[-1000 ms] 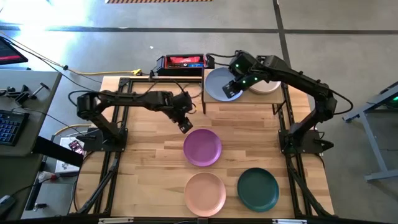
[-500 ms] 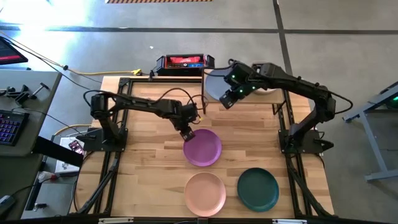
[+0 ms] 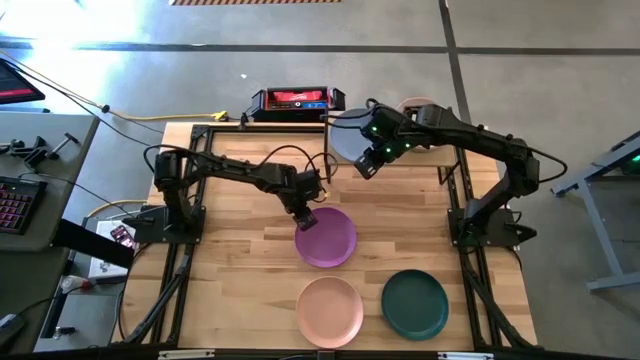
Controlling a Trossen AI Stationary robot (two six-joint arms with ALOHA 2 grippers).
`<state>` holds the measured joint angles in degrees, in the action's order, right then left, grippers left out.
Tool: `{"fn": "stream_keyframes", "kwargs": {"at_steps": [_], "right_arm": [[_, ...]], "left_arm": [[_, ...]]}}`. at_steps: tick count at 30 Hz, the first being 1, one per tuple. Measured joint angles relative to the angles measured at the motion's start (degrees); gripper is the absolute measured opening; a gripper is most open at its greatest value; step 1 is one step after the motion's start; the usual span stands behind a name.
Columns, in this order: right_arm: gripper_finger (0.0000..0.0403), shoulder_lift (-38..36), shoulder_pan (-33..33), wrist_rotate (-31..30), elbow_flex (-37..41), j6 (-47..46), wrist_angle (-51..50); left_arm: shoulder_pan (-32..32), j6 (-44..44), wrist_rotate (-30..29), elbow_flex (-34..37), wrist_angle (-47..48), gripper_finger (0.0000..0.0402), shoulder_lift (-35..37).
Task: Place and stack plates onto a shelf
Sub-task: Stack the purple plate on top of the blue plate on the shelf
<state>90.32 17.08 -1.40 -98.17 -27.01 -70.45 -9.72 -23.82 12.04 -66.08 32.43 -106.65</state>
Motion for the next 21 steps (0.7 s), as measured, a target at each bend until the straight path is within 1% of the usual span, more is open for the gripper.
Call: {"fn": "stream_keyframes", "kwargs": {"at_steps": [11,15,18,21], "right_arm": [[0.0063,0.0,0.0,0.0,0.0,0.0,-0.1],[0.0063,0.0,0.0,0.0,0.0,0.0,-0.1],[0.0063,0.0,0.0,0.0,0.0,0.0,-0.1],[0.0063,0.0,0.0,0.0,0.0,0.0,-0.2]], "left_arm": [[0.0,0.0,1.1,0.0,-1.1,0.0092,-0.5],[0.0,0.0,1.3,0.0,-0.9,0.0092,-1.8],[0.0,0.0,3.0,-0.1,-1.6,0.0092,-3.3],[0.2,0.5,3.1,-0.2,-1.6,0.0088,-3.8]]}}
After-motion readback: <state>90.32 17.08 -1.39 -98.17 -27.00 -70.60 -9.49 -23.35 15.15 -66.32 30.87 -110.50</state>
